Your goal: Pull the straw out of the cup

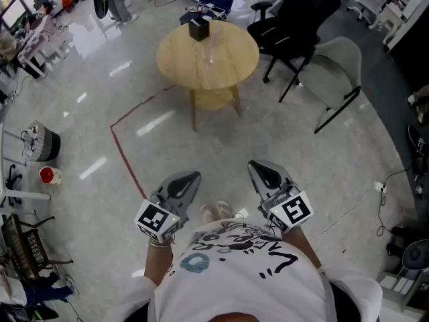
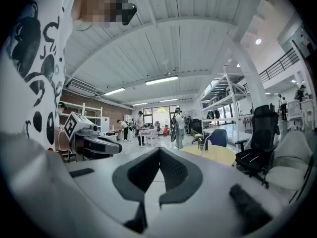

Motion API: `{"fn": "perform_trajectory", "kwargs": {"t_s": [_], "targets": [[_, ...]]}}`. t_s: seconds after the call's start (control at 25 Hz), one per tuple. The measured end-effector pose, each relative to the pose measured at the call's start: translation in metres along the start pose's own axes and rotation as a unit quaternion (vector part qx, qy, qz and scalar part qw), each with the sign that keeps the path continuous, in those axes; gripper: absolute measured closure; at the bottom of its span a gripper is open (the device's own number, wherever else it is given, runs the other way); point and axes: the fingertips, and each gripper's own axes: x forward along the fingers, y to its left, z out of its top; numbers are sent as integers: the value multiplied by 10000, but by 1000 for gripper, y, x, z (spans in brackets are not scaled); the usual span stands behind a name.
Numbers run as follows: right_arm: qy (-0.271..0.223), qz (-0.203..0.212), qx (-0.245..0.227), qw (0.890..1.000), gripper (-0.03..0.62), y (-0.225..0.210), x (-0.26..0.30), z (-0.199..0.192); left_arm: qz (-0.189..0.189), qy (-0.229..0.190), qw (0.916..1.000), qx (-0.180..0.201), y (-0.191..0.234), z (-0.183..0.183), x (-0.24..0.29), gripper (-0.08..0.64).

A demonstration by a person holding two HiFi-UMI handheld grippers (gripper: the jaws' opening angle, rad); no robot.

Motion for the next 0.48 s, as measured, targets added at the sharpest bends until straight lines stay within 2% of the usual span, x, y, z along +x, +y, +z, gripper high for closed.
{"fn": "perform_trajectory", "kwargs": {"t_s": [0.36,0.48], "targets": [[21,-36,-16,10000,565,-2,8,4,-74,-95,9999,19,7,10,3,545],[-102,-115,168,9997,565,1,8,3,-145,-143,9998,-7,5,8,-1,545]]}}
